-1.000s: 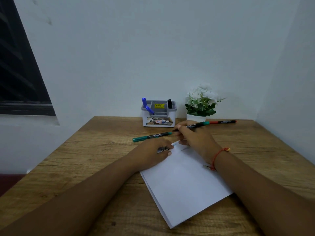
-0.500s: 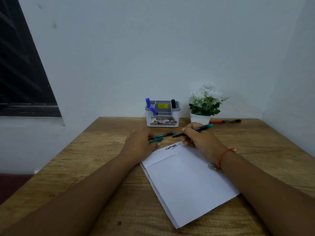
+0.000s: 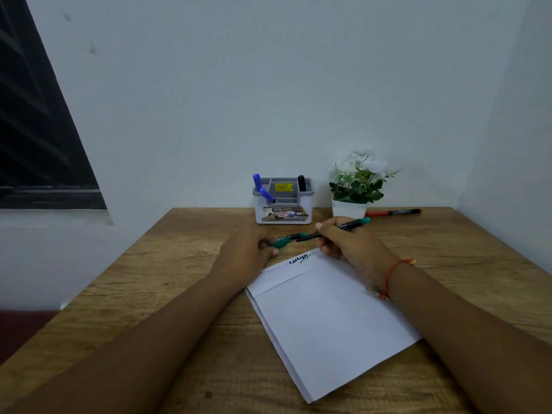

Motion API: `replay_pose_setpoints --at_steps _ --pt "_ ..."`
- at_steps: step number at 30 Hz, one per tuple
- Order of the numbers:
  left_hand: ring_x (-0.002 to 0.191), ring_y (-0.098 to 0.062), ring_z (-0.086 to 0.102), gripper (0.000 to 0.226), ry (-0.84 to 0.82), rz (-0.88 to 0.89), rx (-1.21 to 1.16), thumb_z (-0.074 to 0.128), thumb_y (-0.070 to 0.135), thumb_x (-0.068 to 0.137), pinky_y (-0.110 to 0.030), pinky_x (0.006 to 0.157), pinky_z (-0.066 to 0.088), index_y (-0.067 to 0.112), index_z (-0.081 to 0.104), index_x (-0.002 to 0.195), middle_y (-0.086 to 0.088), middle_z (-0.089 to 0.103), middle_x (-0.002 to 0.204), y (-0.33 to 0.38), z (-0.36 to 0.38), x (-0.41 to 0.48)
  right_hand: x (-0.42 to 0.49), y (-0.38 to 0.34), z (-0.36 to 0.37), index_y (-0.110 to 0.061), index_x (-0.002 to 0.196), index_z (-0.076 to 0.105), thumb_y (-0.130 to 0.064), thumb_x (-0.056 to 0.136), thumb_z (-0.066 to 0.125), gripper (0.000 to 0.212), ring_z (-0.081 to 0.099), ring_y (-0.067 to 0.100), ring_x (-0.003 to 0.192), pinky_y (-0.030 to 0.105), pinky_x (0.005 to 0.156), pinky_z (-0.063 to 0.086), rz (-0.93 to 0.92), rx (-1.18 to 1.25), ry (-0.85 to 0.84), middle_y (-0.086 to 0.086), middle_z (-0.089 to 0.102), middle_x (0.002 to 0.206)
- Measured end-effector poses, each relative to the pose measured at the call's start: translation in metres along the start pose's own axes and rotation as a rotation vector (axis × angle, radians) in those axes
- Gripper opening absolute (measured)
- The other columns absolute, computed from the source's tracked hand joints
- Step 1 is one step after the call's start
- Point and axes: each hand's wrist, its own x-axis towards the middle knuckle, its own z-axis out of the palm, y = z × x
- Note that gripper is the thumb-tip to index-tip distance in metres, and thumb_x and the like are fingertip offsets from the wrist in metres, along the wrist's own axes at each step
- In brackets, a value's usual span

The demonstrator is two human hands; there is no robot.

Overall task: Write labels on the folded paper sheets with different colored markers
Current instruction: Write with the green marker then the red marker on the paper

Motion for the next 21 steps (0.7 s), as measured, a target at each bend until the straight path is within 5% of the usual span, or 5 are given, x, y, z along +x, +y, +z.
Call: replay_pose_setpoints --at_steps 21 --pt "0.082 -0.01 0.058 0.013 0.001 0.047 -0.043 0.074 0.024 0.083 -0.025 0.069 0.046 0.021 0.068 0.094 0.005 0.064 0.087 0.005 0.0022 -0.0032 -0.003 -0.0044 0.0004 -0.008 0.089 0.067 -0.026 0.097 0.064 0.02 0.058 0.014 0.058 0.024 0.062 0.052 0.03 0.06 0.007 0.007 0.07 0.066"
